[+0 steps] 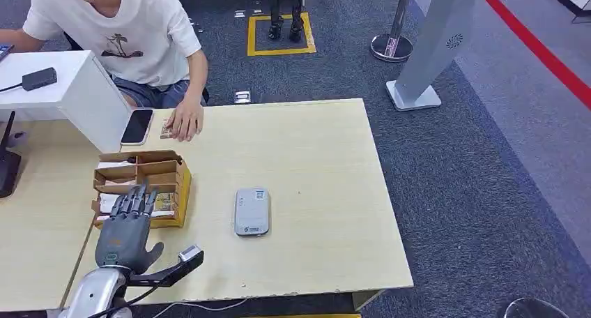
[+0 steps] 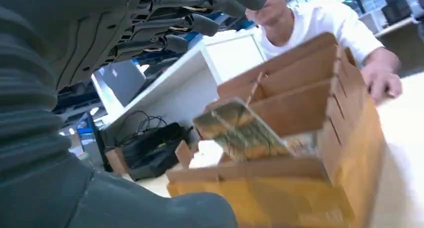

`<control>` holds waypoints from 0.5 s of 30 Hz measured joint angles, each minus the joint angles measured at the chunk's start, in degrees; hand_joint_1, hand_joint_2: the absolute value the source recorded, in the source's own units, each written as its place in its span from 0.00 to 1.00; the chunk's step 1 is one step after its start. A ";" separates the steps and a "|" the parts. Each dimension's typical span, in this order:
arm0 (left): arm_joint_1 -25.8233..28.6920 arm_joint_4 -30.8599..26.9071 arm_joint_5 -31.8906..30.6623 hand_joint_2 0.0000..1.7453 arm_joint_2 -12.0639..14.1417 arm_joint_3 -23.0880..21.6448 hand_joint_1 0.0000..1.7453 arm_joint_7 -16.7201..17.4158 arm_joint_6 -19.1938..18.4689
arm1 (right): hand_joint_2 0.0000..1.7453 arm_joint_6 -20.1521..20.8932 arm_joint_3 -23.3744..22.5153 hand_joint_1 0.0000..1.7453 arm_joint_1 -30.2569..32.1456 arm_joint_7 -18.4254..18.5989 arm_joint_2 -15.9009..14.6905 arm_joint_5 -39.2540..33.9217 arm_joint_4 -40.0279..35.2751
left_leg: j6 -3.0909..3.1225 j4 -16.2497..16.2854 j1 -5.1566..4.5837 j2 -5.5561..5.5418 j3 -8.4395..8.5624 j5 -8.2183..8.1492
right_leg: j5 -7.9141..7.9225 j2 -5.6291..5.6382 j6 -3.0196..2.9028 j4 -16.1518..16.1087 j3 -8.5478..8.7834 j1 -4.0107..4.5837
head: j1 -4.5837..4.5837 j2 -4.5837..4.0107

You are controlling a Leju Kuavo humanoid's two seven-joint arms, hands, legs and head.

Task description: Pass the card to the sensor for recognition and then transmit it.

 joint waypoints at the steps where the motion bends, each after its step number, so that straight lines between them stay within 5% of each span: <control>1: -0.44 0.00 -0.27 1.00 -0.20 0.16 0.00 -0.20 -0.09 | 0.00 0.00 0.00 0.00 0.02 0.02 0.00 0.02 0.00 | 0.00 0.00 0.00 0.00 0.00 0.00 | 0.00 0.00 0.00 0.00 0.00 0.00 | 0.00 0.00; 15: -2.03 2.16 -1.66 1.00 -1.58 0.37 0.00 -0.59 -0.31 | 0.00 0.04 0.24 0.00 0.01 0.37 0.00 1.03 0.00 | 0.00 0.00 0.00 0.01 0.00 0.00 | -0.01 0.01 0.00 0.00 -0.01 0.00 | 0.00 0.00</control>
